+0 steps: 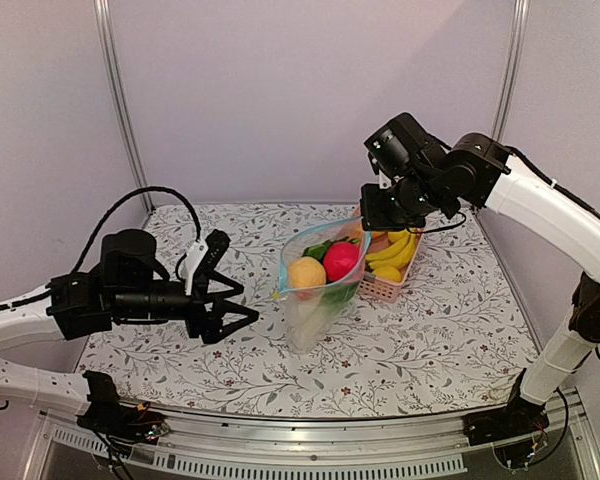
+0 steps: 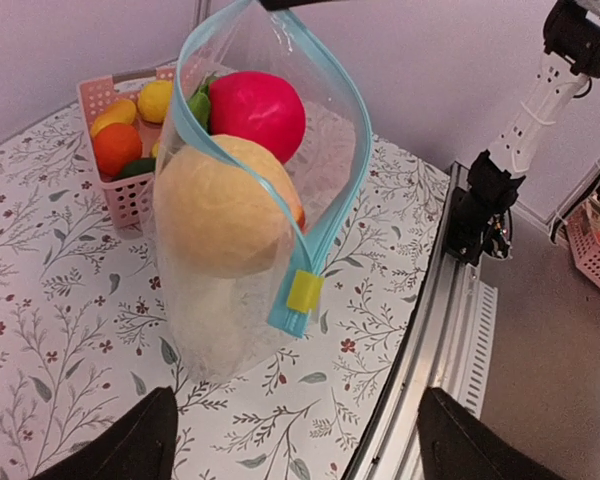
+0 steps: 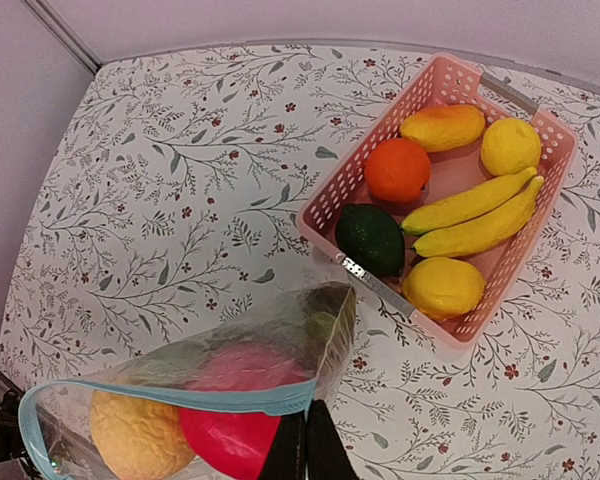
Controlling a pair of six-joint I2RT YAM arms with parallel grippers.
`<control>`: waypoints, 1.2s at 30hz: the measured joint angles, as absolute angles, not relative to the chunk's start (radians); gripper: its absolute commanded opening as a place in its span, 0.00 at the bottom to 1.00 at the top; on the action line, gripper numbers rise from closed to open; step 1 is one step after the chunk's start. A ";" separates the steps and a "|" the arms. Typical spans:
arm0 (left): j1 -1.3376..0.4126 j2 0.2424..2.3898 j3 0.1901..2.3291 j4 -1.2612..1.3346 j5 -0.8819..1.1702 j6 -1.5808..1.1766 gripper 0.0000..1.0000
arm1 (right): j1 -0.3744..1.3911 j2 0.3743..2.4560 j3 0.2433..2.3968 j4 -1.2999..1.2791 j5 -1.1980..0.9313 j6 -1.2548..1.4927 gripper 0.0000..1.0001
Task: Place the food in the zip-top bag and seal the zipper
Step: Pass from the left arm to the right, then adjust the zipper food storage bag at the center of the board.
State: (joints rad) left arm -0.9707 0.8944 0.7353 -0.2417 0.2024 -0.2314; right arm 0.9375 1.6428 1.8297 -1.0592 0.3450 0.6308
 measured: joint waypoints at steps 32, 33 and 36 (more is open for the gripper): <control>-1.190 1.090 0.721 0.012 -0.175 -0.126 0.23 | 0.937 1.643 1.830 -1.058 0.343 0.639 0.00; -1.190 1.093 0.722 0.014 -0.177 -0.126 0.24 | 0.937 1.643 1.830 -1.058 0.342 0.639 0.00; -1.192 1.100 0.727 0.016 -0.181 -0.124 0.28 | 0.937 1.643 1.830 -1.058 0.342 0.639 0.00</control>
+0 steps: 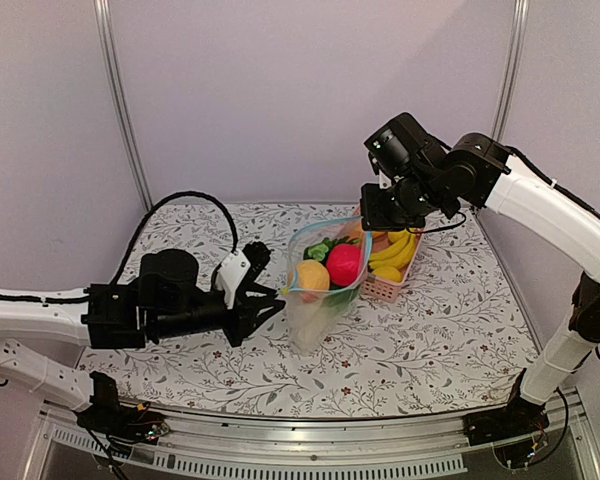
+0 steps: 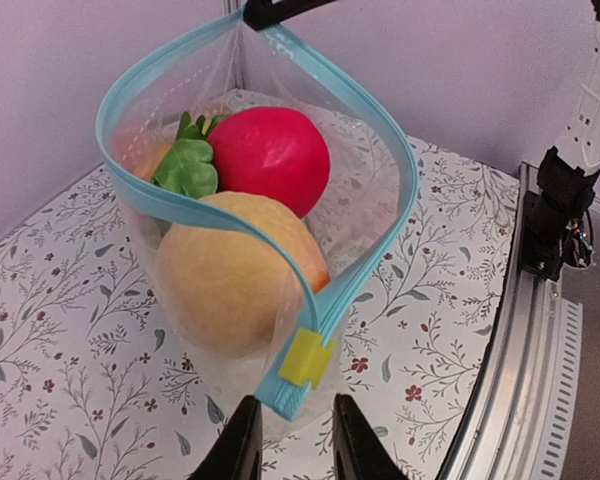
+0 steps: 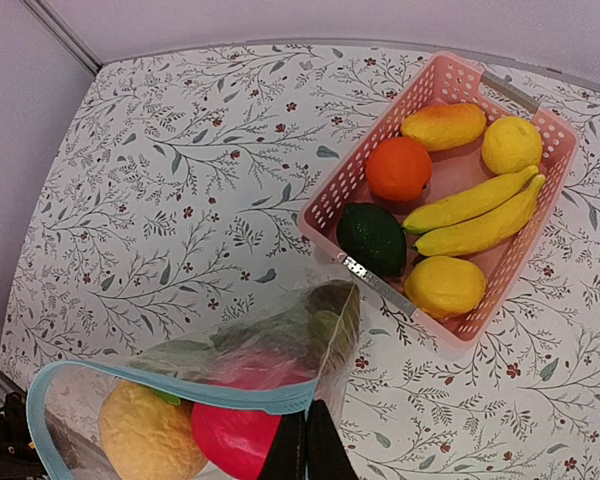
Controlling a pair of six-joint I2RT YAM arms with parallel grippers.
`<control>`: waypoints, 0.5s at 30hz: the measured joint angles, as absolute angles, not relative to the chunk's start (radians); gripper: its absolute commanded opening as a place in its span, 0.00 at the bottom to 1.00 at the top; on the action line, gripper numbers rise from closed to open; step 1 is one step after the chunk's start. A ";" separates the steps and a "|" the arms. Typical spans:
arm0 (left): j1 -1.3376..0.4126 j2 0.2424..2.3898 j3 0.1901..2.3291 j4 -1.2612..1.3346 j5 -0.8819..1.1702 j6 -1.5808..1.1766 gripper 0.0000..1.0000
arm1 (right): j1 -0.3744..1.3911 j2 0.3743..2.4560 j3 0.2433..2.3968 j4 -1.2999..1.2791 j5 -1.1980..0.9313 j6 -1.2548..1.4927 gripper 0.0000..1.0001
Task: Place the food in the zip-top bag and seal the zipper
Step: Adjust the zipper food storage bag at the center of the board.
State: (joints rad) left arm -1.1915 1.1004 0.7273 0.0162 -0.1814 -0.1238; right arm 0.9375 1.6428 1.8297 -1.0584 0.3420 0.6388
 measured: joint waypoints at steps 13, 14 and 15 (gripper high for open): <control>-1.195 1.142 0.751 0.017 -0.244 -0.131 0.29 | 0.937 1.643 1.830 -1.057 0.334 0.638 0.00; -1.195 1.144 0.753 0.017 -0.250 -0.133 0.28 | 0.937 1.643 1.830 -1.057 0.334 0.638 0.00; -1.195 1.145 0.754 0.017 -0.253 -0.136 0.26 | 0.937 1.643 1.830 -1.056 0.332 0.638 0.00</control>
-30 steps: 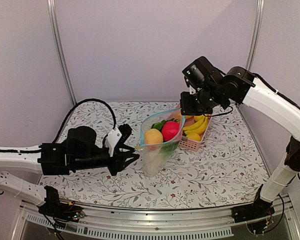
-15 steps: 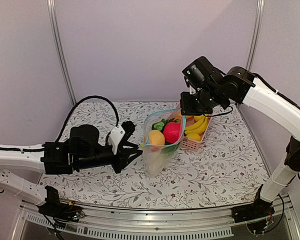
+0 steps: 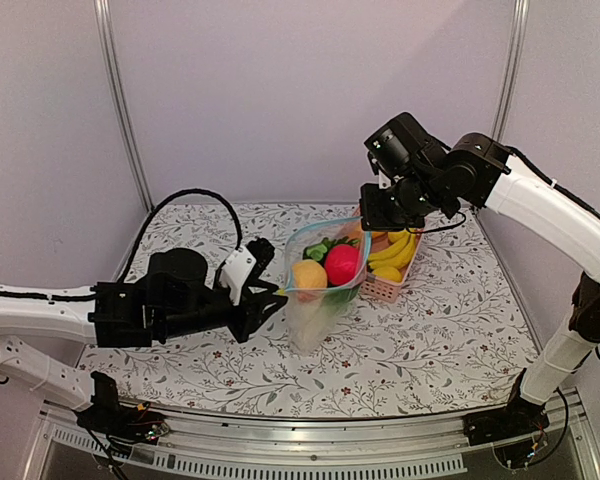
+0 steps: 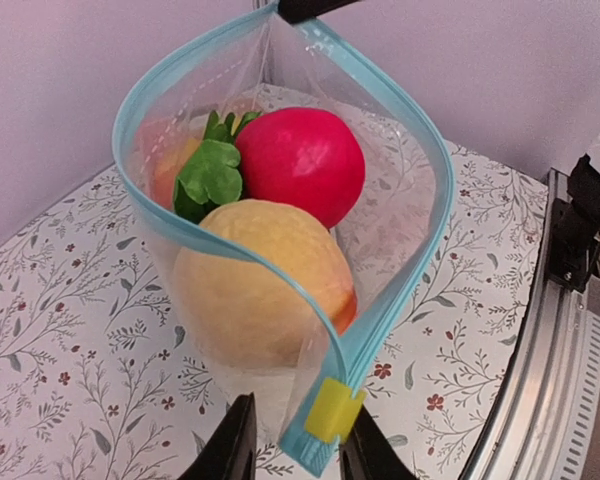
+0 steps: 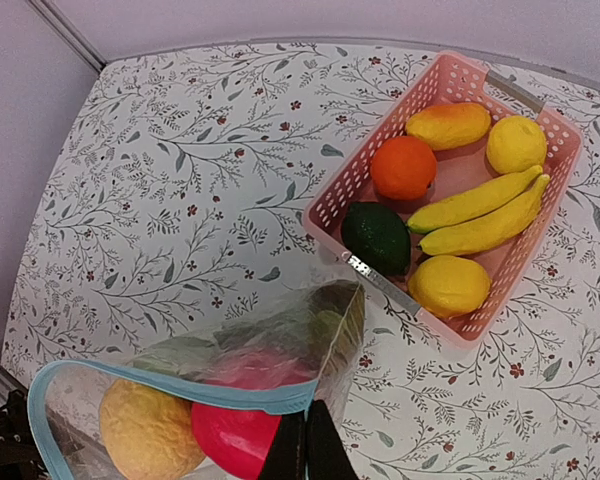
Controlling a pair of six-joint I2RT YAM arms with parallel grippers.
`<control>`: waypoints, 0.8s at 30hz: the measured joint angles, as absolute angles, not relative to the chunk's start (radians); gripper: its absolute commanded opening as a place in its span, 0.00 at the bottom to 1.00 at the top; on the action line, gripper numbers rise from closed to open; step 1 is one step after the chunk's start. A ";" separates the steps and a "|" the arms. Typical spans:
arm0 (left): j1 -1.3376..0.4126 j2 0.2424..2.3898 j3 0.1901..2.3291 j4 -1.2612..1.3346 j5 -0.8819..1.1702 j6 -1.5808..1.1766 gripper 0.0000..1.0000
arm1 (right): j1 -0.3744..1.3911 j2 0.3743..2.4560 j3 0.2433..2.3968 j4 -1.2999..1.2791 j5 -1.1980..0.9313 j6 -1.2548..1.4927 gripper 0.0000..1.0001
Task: Place the food in the zip-top bag and seal the zipper
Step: Adjust the zipper food storage bag at the center of the board.
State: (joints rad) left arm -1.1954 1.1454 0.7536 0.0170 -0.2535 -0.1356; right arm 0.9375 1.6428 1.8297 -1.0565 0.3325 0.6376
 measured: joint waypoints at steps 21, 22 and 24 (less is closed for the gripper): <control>-1.193 1.018 0.837 -0.096 -0.223 -0.117 0.00 | 0.937 1.629 1.877 -1.085 0.404 0.614 0.00; -1.187 1.006 0.852 -0.097 -0.213 -0.112 0.00 | 0.937 1.619 1.878 -1.088 0.417 0.613 0.00; -1.176 0.995 0.864 -0.096 -0.189 -0.104 0.00 | 0.935 1.598 1.875 -1.094 0.432 0.613 0.00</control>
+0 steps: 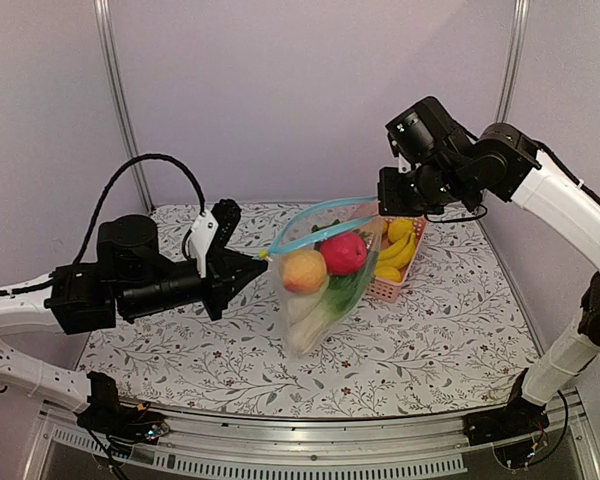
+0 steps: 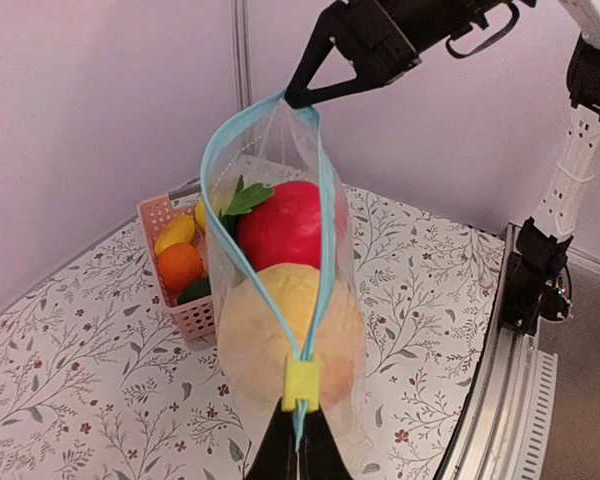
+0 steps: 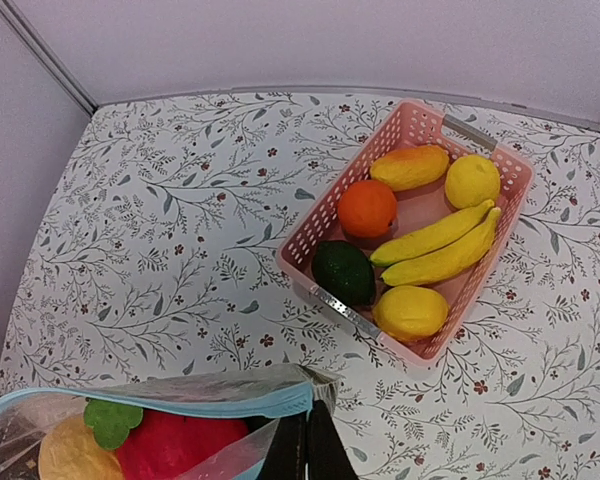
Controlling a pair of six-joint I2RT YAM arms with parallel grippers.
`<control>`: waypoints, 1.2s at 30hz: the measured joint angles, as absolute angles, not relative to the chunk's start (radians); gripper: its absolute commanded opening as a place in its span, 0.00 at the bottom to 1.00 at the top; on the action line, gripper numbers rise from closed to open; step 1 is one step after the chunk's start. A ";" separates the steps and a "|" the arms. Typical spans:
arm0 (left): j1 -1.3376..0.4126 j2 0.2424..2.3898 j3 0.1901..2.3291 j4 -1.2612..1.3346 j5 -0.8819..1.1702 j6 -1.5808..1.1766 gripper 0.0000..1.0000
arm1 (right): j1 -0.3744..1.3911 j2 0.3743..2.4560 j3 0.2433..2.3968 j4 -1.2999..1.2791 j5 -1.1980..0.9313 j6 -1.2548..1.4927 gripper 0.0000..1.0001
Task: Place the food in the zip-top bag and seal the zipper
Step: Adjust the zipper food storage bag at the center of the board, then zip the zipper on the zipper food storage bag.
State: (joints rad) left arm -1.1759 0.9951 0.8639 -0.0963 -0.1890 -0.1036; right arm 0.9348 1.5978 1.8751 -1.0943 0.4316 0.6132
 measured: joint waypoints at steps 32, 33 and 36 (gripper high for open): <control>-1.108 1.140 0.889 -0.208 0.139 -0.046 0.00 | 0.986 1.425 1.641 -0.783 -0.181 0.174 0.67; -1.105 1.140 0.899 -0.218 0.147 -0.044 0.00 | 0.993 1.435 1.626 -0.756 -0.226 0.146 0.67; -1.095 1.140 0.922 -0.253 0.175 -0.041 0.00 | 1.006 1.442 1.553 -0.666 -0.339 0.067 0.65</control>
State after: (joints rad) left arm -1.0954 1.1397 0.9218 -0.2535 0.1749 -0.0410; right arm 1.0061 1.4418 1.5528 -0.6659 -0.3393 0.0673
